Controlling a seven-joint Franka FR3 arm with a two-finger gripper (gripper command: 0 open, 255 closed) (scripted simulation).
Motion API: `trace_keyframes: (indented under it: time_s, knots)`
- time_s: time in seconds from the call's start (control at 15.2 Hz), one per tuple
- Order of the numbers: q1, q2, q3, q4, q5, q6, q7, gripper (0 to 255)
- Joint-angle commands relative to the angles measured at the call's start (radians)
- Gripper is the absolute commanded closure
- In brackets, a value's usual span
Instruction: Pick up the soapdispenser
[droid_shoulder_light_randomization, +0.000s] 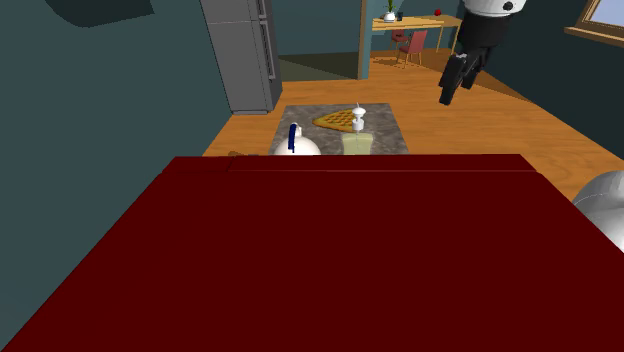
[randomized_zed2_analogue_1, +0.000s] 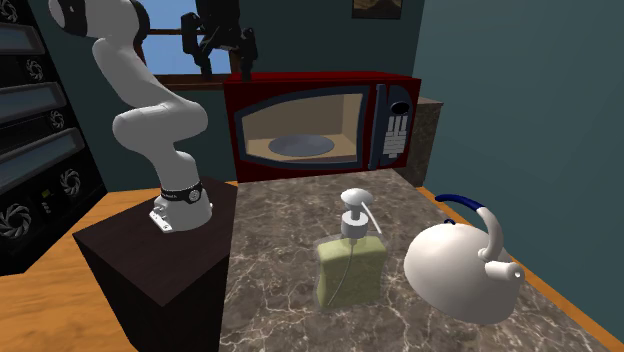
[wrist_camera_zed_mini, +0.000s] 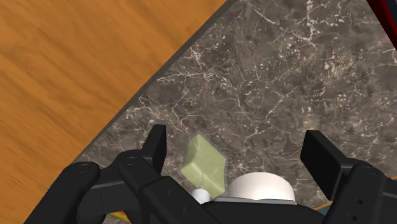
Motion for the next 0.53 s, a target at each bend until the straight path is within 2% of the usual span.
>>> trace_keyframes:
  time_s: [0.0, 0.46]
  knots:
    - [0.000, 0.000, 0.000, 0.000, 0.000, 0.000, 0.000, 0]
    - [0.017, 0.174, -0.113, -0.033, -0.003, 0.221, -0.142, 0]
